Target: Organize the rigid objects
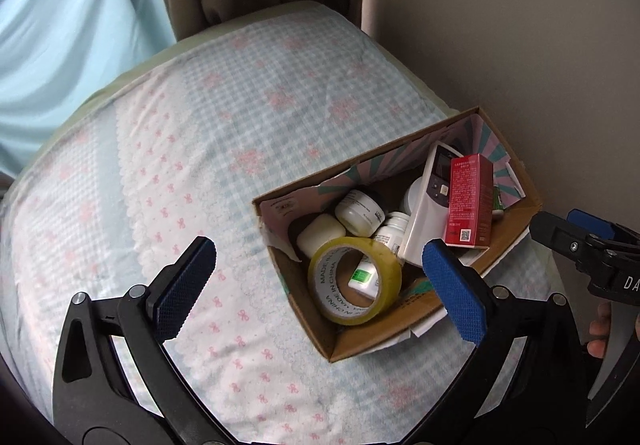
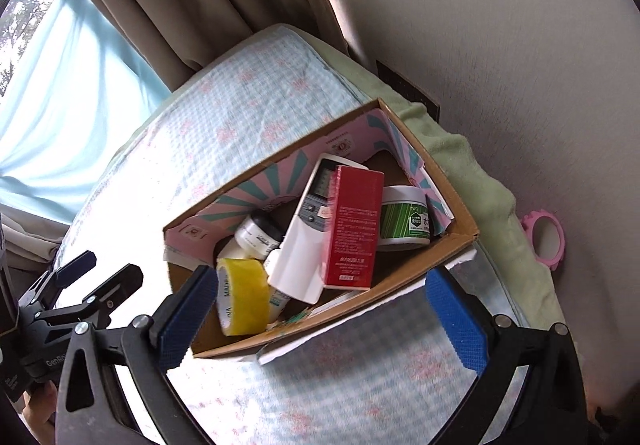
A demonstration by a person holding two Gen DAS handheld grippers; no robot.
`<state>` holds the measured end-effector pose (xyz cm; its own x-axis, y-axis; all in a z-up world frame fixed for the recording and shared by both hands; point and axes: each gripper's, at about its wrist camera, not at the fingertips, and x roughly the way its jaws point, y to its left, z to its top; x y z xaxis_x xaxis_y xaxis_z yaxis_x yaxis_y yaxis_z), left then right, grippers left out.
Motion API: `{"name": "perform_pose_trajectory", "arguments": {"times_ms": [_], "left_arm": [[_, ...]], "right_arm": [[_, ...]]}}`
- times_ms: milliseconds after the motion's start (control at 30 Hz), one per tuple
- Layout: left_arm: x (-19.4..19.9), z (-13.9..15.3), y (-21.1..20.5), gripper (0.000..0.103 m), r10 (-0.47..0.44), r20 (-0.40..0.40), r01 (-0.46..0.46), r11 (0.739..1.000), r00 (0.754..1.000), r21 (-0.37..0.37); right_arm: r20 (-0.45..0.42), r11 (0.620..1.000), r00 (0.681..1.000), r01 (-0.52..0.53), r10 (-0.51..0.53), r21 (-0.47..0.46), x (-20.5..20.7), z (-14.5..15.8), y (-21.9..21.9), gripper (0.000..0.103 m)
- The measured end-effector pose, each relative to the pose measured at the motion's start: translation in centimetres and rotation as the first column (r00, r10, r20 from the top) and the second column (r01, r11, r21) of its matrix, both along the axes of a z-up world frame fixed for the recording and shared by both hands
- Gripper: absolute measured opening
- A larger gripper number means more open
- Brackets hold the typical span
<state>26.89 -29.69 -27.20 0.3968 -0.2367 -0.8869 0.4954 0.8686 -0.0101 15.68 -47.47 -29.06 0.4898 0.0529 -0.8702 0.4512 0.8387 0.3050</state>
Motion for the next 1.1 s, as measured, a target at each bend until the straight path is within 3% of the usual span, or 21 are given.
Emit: {"name": "perform_pose_trajectory", "arguments": {"times_ms": [200,367,467,633,867,1100], "left_arm": [[-2.3,8.1,5.8,0.103,0.1,0.039,-0.097,0.992,0.994,-0.074],[-6.2,15.7,12.0,0.103,0.203,0.092,-0.187,0.97,0.975,-0.156],[-9.3,20.1,15.5,0.103,0.275,0.172,-0.245,0.954,0.946,-0.175],[-14.3,25.5,20.7,0.103,0.366,0.323,-0.306,0.926,0.873,-0.223],[-19.2,27.5,24.4,0.103,0.439,0.432,-0.362,0.897,0.788,-0.253],[-20.8,26.7,25.4,0.103,0.463,0.448,-0.367,0.885,0.765,-0.287]], "right_arm": [[0.062,0.993,0.994,-0.079,0.085,-0.093,-1.7,7.7,4.2,0.103],[0.146,0.961,0.964,-0.192,0.223,-0.201,-3.3,15.5,9.7,0.103],[0.199,0.925,0.931,-0.241,0.306,-0.293,-4.7,19.7,13.3,0.103],[0.275,0.88,0.875,-0.282,0.399,-0.383,-7.0,24.3,17.7,0.103],[0.339,0.866,0.842,-0.261,0.42,-0.426,-9.7,25.9,20.2,0.103],[0.368,0.861,0.84,-0.205,0.398,-0.465,-11.2,26.5,20.2,0.103]]}}
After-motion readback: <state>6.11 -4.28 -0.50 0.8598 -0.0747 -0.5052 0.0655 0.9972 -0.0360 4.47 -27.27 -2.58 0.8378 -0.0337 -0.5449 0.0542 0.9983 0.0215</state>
